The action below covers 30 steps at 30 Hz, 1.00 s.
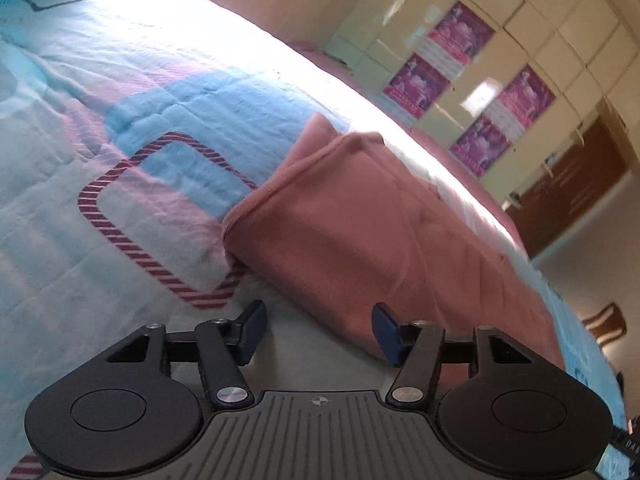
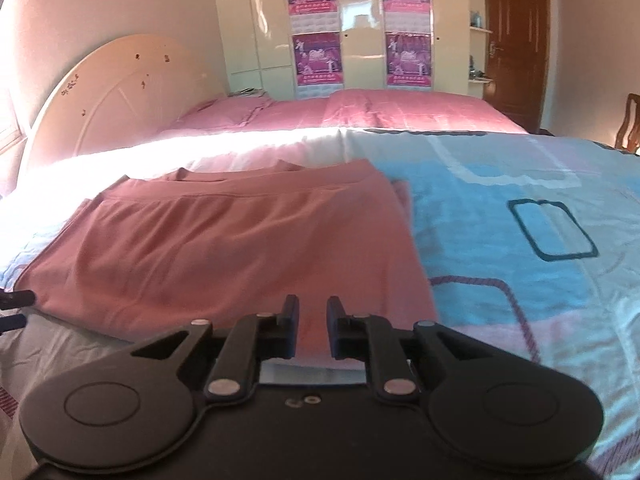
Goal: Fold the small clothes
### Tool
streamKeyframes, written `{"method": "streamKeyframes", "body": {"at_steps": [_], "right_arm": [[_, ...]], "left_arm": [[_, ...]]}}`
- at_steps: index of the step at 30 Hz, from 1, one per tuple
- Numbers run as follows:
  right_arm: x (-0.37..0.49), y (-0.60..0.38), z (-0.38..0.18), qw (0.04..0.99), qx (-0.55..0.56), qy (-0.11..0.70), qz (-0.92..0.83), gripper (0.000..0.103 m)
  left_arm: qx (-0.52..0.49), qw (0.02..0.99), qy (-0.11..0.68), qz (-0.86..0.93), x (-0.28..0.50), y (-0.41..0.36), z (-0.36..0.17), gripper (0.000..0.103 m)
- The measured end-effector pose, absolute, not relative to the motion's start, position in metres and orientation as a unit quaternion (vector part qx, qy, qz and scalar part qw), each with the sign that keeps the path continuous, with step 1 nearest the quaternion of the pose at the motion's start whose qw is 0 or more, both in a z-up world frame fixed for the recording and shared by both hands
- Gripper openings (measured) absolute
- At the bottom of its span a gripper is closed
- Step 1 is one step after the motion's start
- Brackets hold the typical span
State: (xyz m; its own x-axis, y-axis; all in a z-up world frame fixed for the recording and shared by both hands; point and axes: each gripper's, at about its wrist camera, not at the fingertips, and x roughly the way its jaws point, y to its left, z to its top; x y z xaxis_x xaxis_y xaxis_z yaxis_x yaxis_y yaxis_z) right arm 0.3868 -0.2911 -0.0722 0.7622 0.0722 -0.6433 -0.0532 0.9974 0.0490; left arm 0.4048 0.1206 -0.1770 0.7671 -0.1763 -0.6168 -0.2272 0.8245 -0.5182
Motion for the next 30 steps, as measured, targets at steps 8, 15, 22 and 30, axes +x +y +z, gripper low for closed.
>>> {"method": "streamKeyframes", "body": {"at_steps": [8,15,22,30], "right_arm": [[0.422,-0.269,-0.077,0.934,0.041,0.351,0.057,0.01],[0.462,-0.225,-0.081,0.927,0.058,0.354,0.109,0.006],[0.487,-0.186,-0.088,0.917,0.046,0.373,0.136,0.006],[0.505,-0.163,-0.107,0.906,0.02,0.402,0.133,0.001]], "left_arm": [[-0.37,0.876,0.308,0.026,0.429,0.138,-0.188,0.058],[-0.431,0.857,0.28,0.034,0.462,0.149,-0.202,0.056],[-0.464,0.839,0.28,0.04,0.496,0.154,-0.222,0.01],[-0.439,0.858,0.264,0.043,0.497,0.151,-0.217,0.009]]}}
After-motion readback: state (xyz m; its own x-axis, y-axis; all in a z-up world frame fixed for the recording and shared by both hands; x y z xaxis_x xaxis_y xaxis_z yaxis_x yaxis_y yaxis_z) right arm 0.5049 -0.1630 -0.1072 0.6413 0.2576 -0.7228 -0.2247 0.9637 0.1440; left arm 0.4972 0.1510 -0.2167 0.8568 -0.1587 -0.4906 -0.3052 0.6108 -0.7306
